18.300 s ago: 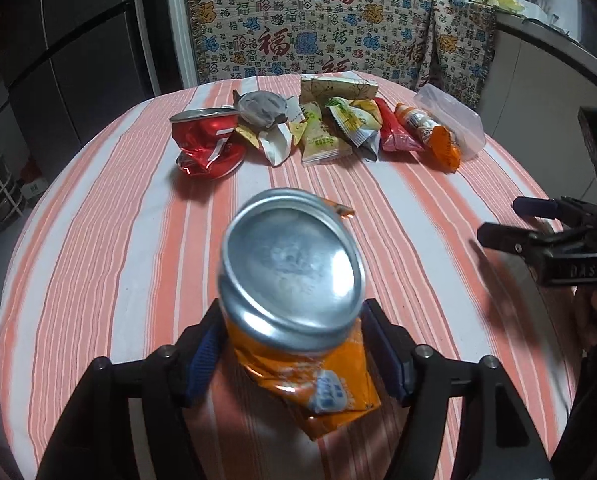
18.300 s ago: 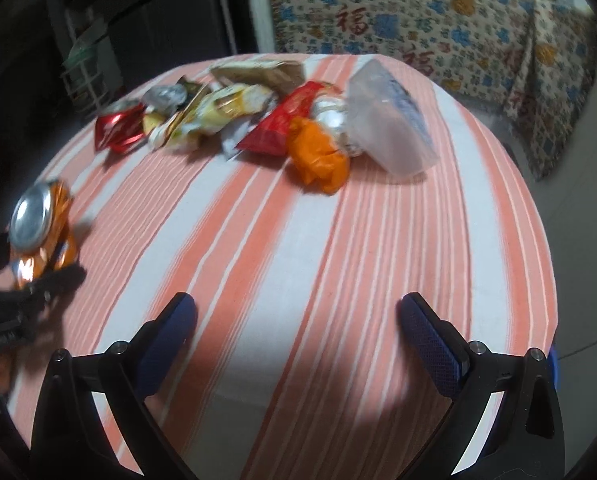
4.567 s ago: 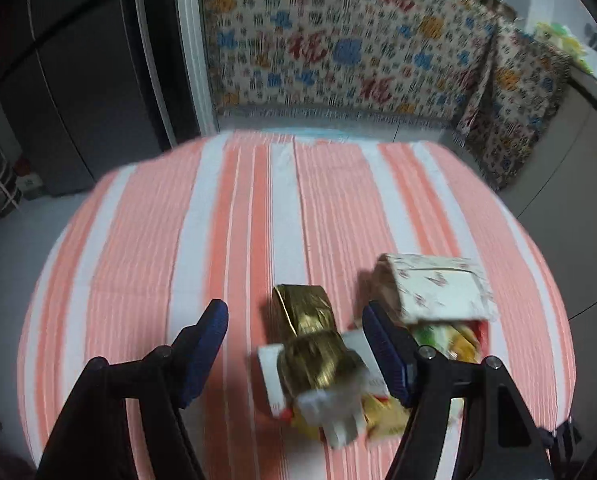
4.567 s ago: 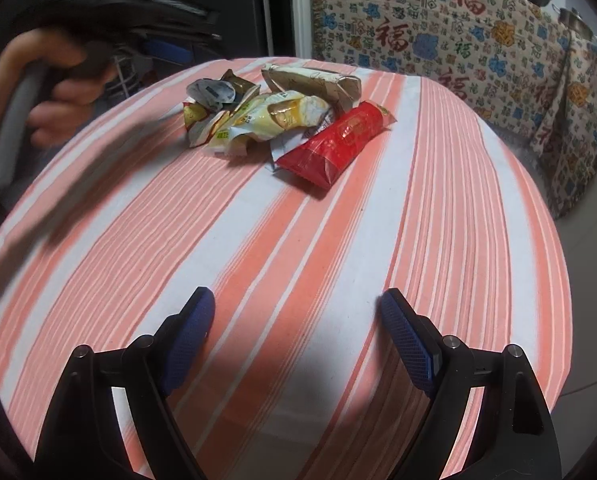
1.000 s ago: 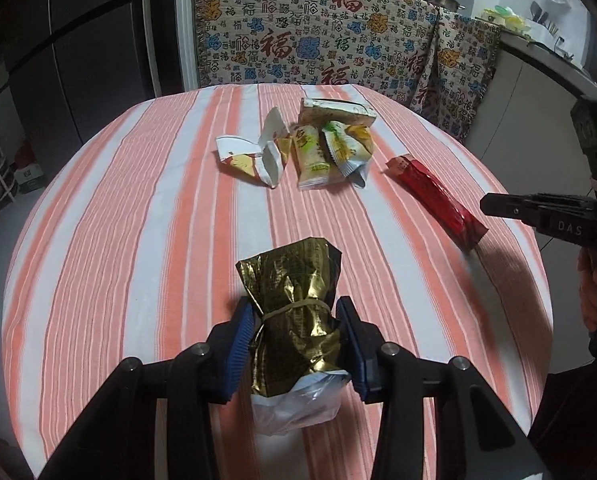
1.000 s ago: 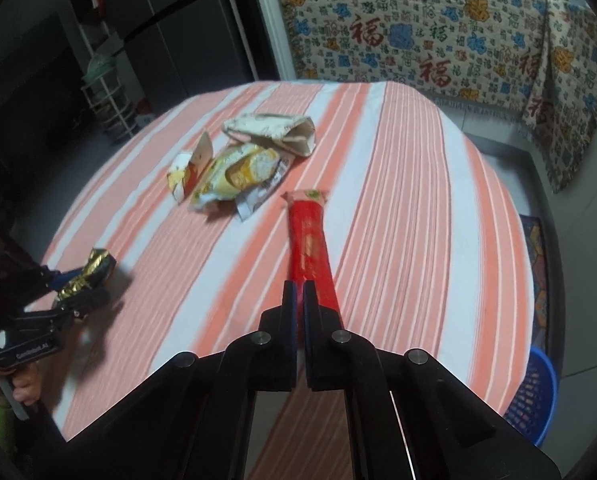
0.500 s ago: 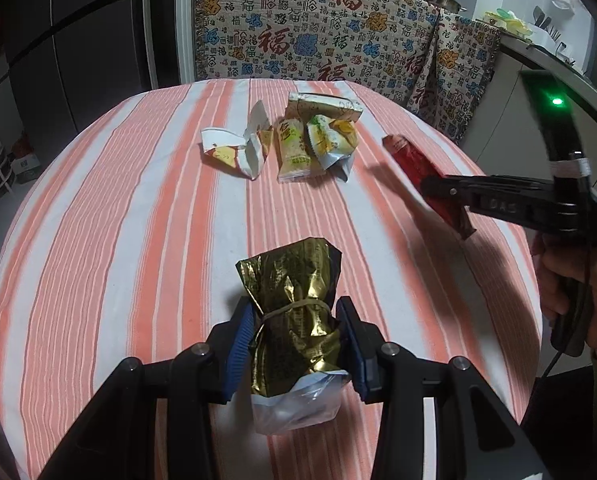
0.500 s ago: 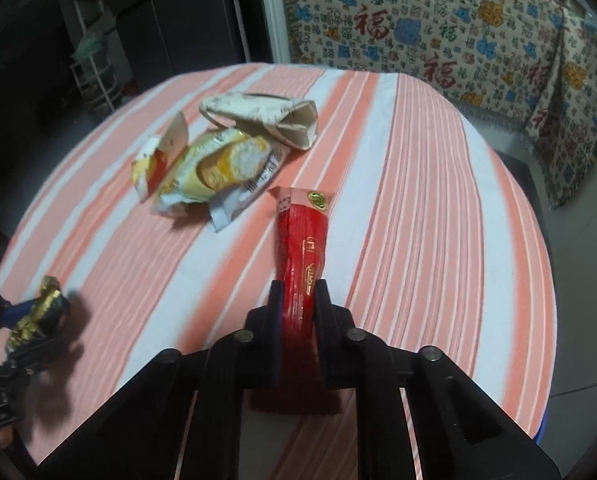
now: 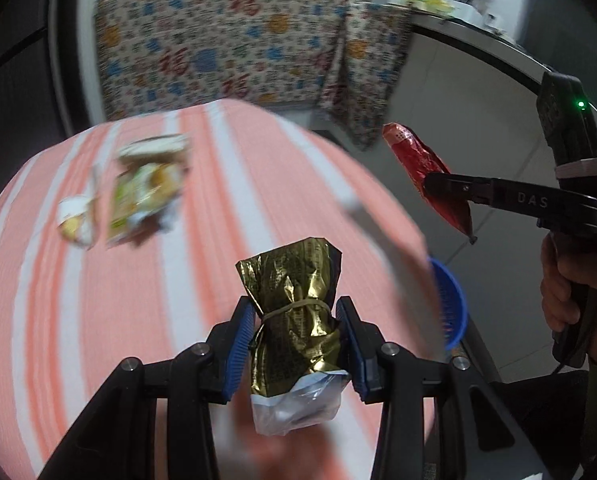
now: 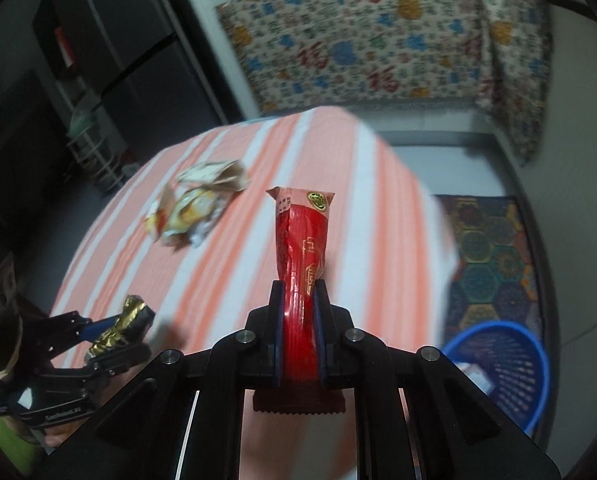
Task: Collect trash
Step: 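Carry the foil item and red bar over the wastebasket and open both tools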
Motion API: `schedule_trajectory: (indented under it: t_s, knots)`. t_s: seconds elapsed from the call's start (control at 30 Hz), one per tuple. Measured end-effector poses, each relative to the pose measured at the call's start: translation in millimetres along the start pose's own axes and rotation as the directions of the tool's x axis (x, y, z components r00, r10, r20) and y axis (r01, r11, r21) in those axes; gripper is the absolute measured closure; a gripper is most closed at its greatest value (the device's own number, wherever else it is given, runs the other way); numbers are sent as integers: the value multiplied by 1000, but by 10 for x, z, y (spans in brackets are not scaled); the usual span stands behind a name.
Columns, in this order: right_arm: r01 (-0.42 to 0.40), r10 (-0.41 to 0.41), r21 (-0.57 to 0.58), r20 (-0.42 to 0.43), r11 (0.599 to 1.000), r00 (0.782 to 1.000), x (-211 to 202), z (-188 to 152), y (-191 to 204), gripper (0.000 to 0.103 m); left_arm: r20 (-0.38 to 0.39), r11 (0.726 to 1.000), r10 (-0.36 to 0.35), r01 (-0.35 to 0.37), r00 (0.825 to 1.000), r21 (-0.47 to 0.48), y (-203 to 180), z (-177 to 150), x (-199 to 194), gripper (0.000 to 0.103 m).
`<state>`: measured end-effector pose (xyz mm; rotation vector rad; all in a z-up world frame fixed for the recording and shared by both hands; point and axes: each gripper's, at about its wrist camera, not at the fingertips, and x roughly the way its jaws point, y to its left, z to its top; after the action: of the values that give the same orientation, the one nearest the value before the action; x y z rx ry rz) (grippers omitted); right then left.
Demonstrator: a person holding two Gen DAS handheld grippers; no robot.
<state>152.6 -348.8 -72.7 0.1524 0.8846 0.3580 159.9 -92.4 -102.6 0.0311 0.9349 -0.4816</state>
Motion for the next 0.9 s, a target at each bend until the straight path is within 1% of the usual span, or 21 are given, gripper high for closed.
schedule_trajectory:
  t_s: [0.1, 0.2, 0.27, 0.43, 0.57, 0.67, 0.9]
  knots:
    - [81, -81, 32, -3, 996, 997, -200, -35, -402, 92, -1, 997, -62, 62, 998, 43, -403, 156, 166, 60]
    - [151, -151, 76, -15, 986, 988, -344, -125, -827, 92, -15, 990, -120, 121, 993, 67, -774, 277, 364, 60]
    - [199, -198, 122, -23, 972, 980, -386, -240, -1139, 92, -27, 986, -146, 148, 989, 81, -981, 326, 488, 60]
    - [219, -209, 267, -67, 938, 976, -386, -504, -1797, 92, -58, 972, -193, 199, 979, 122, -1536, 435, 880, 60]
    - [224, -208, 311, -84, 924, 974, -450, -582, -2068, 92, -77, 966, -215, 223, 974, 126, -1816, 464, 1184, 60]
    - [228, -210, 326, -89, 917, 974, -503, -646, -2181, 91, -97, 964, -219, 230, 971, 130, -1972, 449, 1378, 60]
    - [242, -221, 342, -101, 908, 970, -580, -779, -2294, 91, -137, 960, -218, 238, 966, 150, -2163, 411, 1738, 60]
